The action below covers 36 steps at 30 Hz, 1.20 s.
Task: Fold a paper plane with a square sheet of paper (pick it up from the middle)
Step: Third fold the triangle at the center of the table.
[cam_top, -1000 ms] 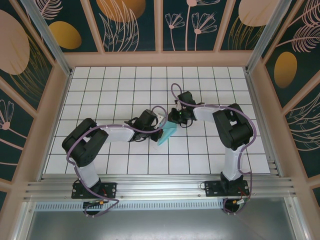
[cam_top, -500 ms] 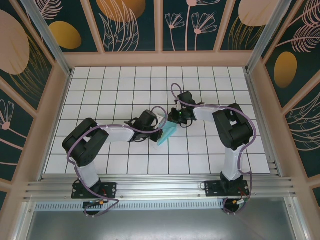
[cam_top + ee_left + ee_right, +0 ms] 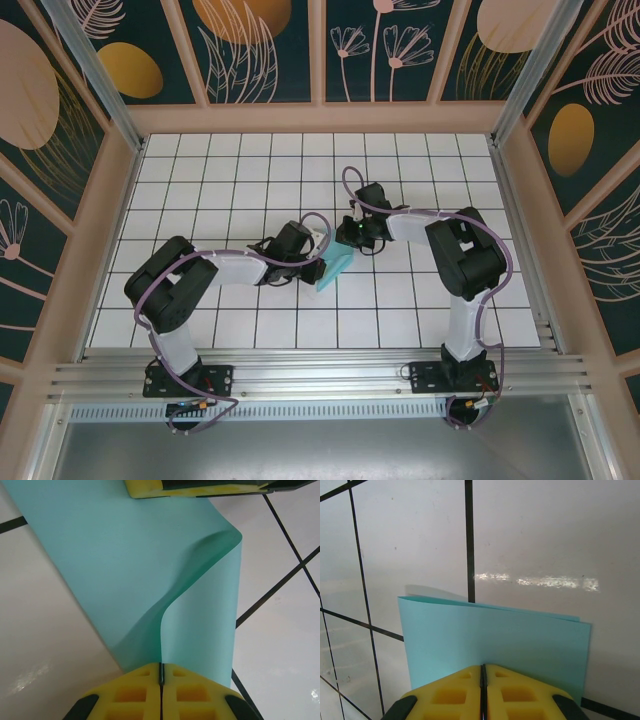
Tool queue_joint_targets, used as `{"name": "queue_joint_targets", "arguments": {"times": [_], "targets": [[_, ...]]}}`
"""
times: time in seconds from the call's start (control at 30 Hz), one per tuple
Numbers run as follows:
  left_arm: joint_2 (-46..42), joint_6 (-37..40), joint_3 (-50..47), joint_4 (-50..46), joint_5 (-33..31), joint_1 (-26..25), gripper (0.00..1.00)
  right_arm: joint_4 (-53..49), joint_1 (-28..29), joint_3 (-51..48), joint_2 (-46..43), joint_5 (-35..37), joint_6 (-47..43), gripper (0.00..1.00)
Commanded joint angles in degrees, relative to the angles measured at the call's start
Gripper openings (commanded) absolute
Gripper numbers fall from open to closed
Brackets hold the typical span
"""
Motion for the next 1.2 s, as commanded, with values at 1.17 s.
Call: {"name": "queue_joint_targets", "arguments": {"times": [1.17], "targets": [[0.4,4.1,0.9,-1.9,-0.5,0.1,0.09,10.6,-0.5,-16.8,-19.7,0.4,11.1,0.15]]}}
